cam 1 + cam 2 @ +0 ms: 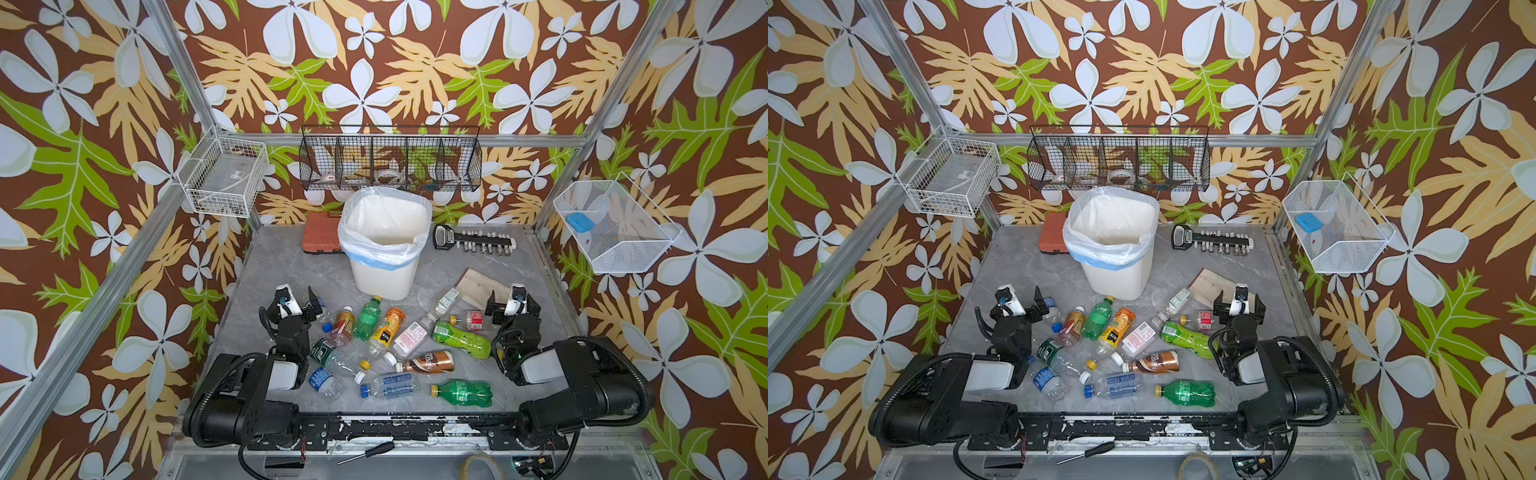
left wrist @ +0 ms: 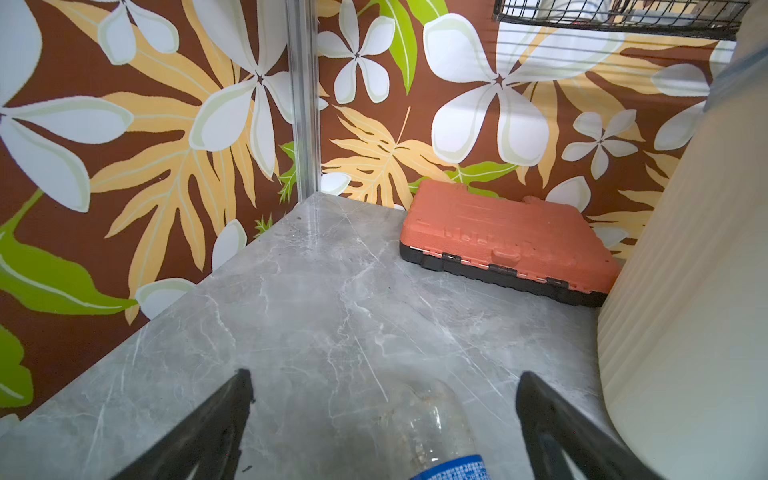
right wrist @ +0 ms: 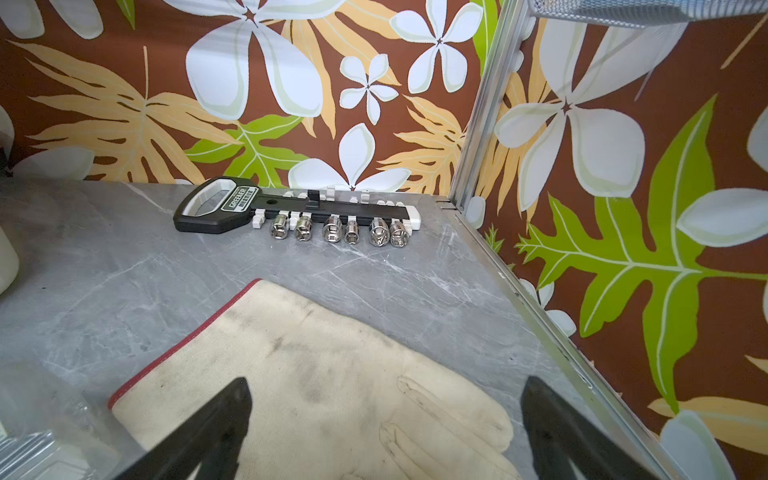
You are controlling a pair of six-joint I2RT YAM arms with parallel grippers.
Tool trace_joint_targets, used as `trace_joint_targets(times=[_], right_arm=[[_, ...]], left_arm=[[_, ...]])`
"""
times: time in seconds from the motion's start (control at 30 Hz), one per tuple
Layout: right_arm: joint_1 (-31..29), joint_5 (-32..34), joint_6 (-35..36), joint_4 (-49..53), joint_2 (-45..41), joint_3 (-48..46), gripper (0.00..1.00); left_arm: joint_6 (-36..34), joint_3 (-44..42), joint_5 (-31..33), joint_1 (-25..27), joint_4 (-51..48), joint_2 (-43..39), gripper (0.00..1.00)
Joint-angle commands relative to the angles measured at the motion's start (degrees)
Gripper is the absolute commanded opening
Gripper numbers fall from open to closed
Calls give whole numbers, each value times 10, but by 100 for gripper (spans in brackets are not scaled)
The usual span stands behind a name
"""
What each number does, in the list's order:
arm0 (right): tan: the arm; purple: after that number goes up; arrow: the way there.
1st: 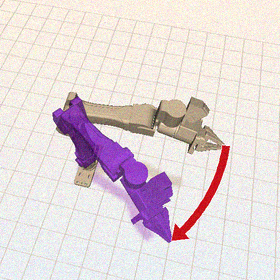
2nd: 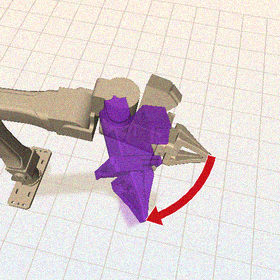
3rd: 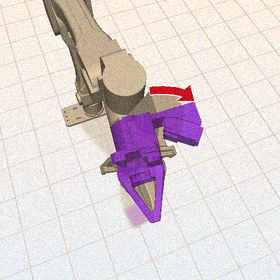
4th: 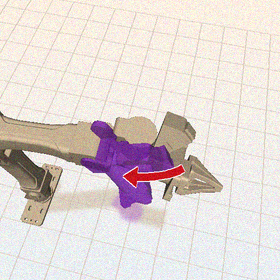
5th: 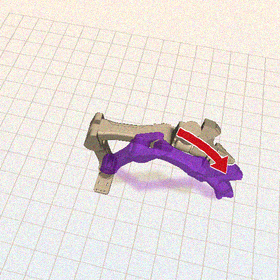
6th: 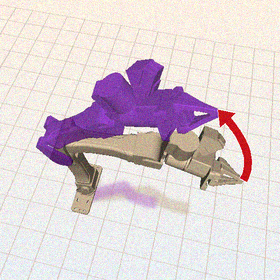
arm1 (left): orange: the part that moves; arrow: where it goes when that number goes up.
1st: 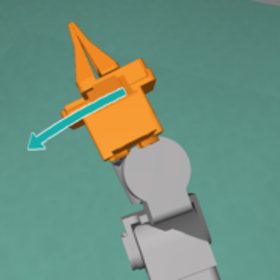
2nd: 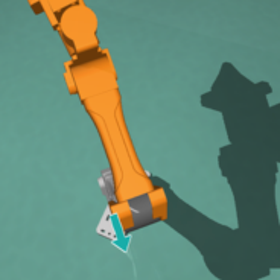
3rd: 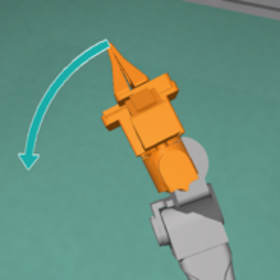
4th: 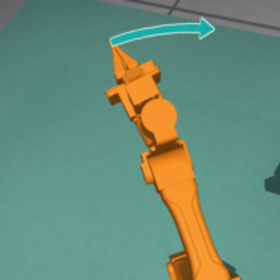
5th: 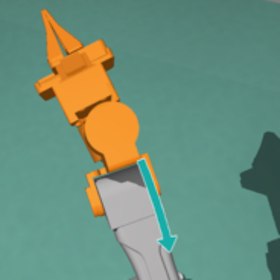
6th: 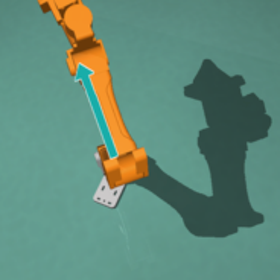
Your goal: Throw the plastic bottles in the bin
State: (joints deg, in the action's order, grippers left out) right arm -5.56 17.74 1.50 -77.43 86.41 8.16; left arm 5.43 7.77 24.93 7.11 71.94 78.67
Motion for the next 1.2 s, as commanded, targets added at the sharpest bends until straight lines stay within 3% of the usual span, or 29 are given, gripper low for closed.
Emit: trace_joint_targets(times=[0.0, 0.5, 0.67, 0.93, 1.03, 1.1, 1.17], right_arm=[[0, -4, -3, -4, -1, 3, 100], [1, -5, -3, -4, -1, 3, 100], [16, -39, -13, 34, -4, 19, 100], [15, -13, -19, 40, -22, 20, 100], [5, 60, -53, 287, -128, 113, 100], [5, 81, -145, 475, -181, 219, 99], [5, 78, -232, 580, -205, 294, 100]], left_arm=[[-1, 2, -6, -2, 15, -1, 100], [-1, 2, -6, -2, 14, 0, 100], [-1, 2, -6, -2, 14, 0, 100], [-1, 1, 4, -2, 19, -3, 100], [-8, 22, 17, 12, -63, -59, 100], [1, 93, 109, 48, -231, -127, 100], [114, 171, 135, 50, -391, -179, 100]])
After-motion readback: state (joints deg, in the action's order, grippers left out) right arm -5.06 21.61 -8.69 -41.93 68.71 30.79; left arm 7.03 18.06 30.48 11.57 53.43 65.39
